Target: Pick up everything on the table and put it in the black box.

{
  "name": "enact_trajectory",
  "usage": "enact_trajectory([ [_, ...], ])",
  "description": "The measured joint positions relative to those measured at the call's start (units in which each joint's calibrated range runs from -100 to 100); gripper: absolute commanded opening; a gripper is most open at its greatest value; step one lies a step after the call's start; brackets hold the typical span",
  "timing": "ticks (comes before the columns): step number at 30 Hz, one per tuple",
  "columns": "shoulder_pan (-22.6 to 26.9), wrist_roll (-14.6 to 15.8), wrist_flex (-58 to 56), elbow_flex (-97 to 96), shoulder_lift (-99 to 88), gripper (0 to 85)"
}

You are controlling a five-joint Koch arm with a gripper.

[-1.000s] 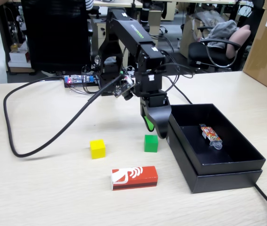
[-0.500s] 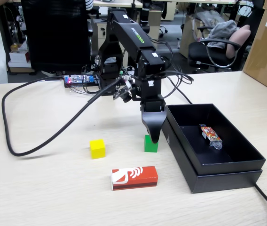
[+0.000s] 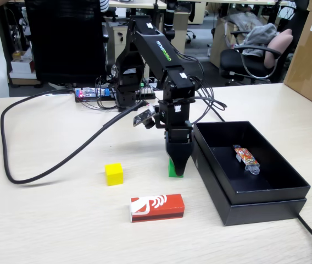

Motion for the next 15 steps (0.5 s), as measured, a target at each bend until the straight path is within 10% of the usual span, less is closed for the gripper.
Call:
enact_trajectory([
  [4,0.0,0.0,0.0,0.1,0.5,10.2],
  [15,-0.4,0.0,0.0,0.0,-0.6,10.2],
])
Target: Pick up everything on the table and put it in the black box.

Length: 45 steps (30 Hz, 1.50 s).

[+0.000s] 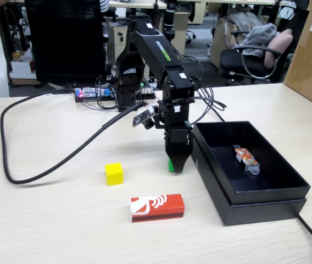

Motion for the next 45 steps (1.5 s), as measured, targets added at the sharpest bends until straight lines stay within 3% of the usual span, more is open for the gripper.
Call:
enact_trajectory([
  [11,-0.2,-2.1,-1.8,-6.1,-27.4,10.2],
  [17,4.2,-2.6,-3.9,-6.2,-48.1,10.1],
  [21,7.0,-2.6,-4.1,-6.0,-52.3,10.1],
  [26,8.4,-2.6,-4.1,-1.5,-48.9,10.1],
  [36,8.4,-2.7,-4.3,17.9,-19.4,10.1],
  [45,8.1,-2.8,-4.3,20.9,-2.9,10.4],
])
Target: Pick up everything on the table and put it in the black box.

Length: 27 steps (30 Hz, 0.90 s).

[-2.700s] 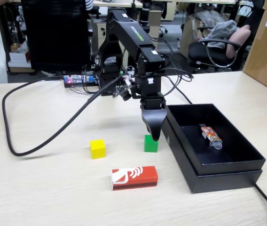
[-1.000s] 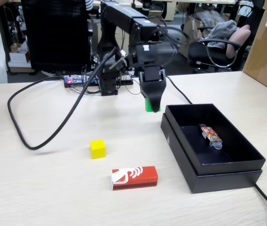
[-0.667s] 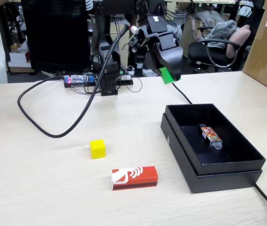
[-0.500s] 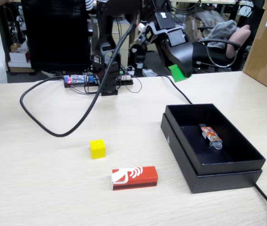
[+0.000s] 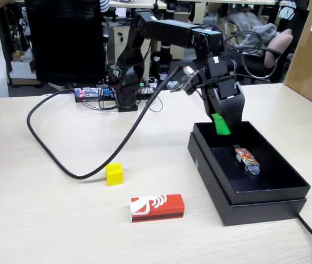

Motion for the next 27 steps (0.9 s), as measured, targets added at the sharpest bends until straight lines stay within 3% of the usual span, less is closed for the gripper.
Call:
enact_trajectory([
  [8,-0.6,-0.5,0.0,-0.4,6.1,11.4],
  [12,-0.7,-0.6,0.1,-1.6,7.0,24.3],
  [21,-0.4,-1.2,0.2,-2.5,6.6,27.9],
  [27,1.1,-1.5,0.1,-2.6,-4.3,27.9],
])
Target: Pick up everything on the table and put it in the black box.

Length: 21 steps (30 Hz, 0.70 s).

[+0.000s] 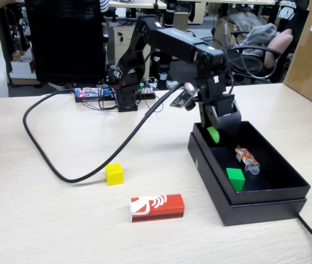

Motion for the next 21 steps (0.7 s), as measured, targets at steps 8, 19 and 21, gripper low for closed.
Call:
enact_trajectory([
  [8,-1.1,-3.5,-1.4,0.0,-12.4,35.0],
  [19,-10.6,-9.5,-2.0,-6.0,-16.1,43.0],
  [21,-12.3,-10.2,-2.0,-8.9,-16.5,43.9],
])
